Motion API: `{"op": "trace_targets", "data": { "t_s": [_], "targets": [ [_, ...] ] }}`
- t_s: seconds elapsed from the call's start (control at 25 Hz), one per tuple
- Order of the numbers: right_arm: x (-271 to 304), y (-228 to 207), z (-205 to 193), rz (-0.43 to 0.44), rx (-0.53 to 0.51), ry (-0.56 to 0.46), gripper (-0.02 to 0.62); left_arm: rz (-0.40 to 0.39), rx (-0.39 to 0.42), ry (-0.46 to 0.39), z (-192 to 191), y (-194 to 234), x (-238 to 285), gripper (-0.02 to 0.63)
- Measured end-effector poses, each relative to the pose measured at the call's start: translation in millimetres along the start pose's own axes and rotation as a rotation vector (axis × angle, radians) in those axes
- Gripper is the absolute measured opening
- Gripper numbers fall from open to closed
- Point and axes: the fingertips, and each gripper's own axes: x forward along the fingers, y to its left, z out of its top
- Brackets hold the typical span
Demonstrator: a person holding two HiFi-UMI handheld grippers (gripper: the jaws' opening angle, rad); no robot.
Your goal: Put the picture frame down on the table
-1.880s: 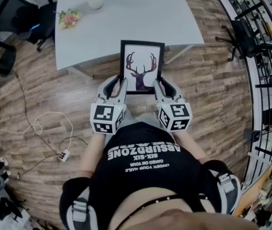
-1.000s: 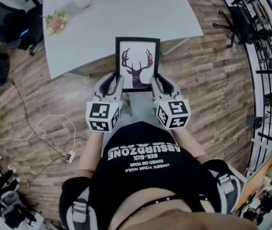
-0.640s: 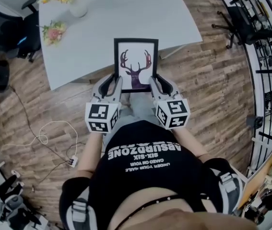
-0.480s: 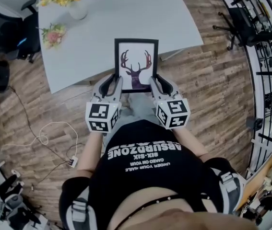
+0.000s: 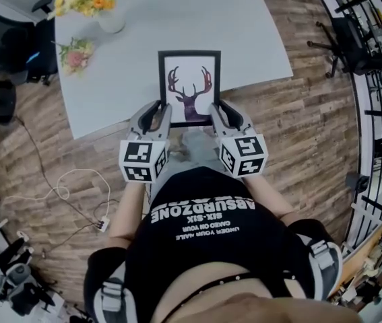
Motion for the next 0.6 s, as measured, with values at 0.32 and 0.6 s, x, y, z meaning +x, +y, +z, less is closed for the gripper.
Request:
{"op": "trace_targets", "data": {
  "t_s": [0.32, 0.6],
  "targets": [
    [25.3, -17.3, 11.1, 0.034, -0.011, 0.026, 0.094, 0.037, -0.042, 0.038, 2.0, 9.3, 24.1, 0.106],
    [52.4, -30.4, 21.9, 0.073, -0.01, 0.043, 0.094, 0.071, -0.065, 0.06, 11.2, 23.1, 47.6, 0.106]
  ]
}}
